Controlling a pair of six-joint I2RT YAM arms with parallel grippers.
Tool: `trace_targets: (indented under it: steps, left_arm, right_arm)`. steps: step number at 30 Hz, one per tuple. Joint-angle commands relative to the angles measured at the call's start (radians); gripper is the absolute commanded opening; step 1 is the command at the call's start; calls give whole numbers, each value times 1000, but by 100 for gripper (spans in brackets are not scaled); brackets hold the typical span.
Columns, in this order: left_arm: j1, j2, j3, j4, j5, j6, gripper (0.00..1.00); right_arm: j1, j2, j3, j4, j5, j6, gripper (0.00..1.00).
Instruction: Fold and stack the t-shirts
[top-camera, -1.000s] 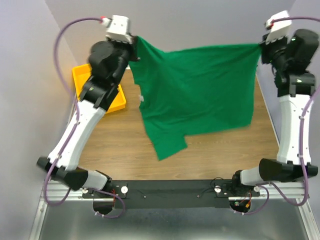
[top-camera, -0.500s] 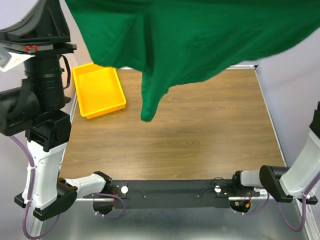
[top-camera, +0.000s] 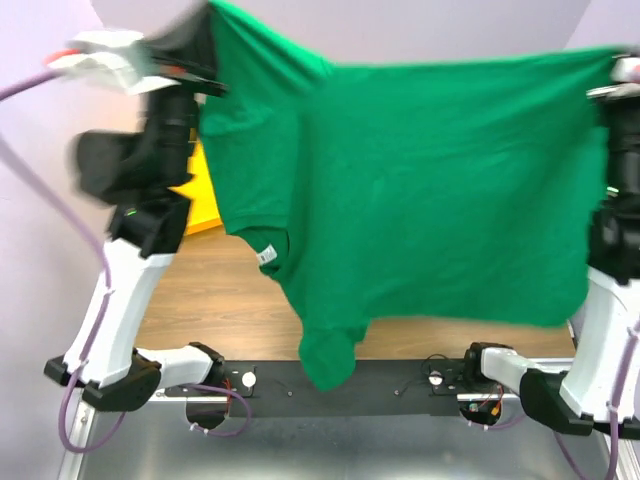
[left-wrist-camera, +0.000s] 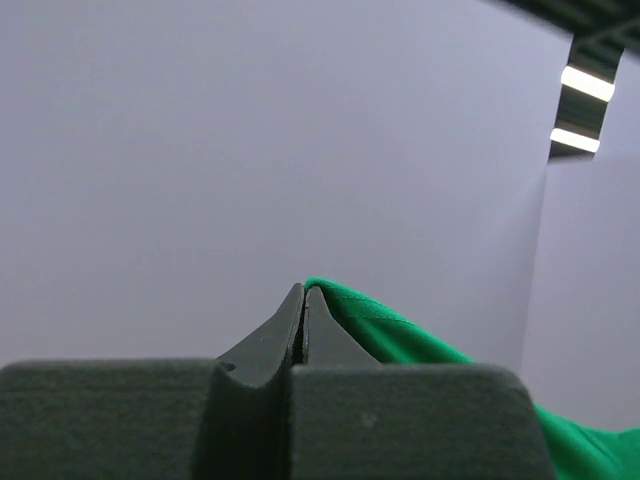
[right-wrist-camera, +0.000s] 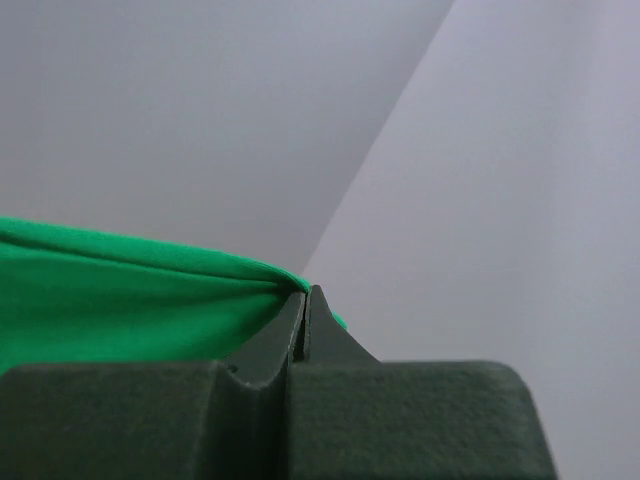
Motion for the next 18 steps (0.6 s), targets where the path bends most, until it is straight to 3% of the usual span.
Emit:
trace_targets:
  steps: [1, 4, 8, 12, 14, 15, 18]
  left_arm:
    - [1, 40, -240, -34, -28, -3, 0]
    - [1, 78, -461, -13, -5, -30, 0]
    - [1, 236, -575, -14, 34, -44, 0]
    - [16, 493, -480, -95, 49, -69, 0]
    - [35, 709, -286, -225, 68, -107, 0]
    - [35, 710, -285, -226, 71, -107, 0]
    - [47, 868, -86, -342, 69, -136, 0]
  right_arm:
    - [-8, -57, -354, 21, -45, -9, 1]
    - [-8, -110, -678, 112, -75, -18, 1]
    - [-8, -103, -1022, 245, -204, -45, 1]
    - [-6, 110, -1163, 395, -238, -58, 1]
    - [-8, 280, -1116, 478, -200, -40, 1]
    - [-8, 281, -1115, 478, -190, -39, 1]
    - [-6, 465, -1015, 499, -152, -23, 1]
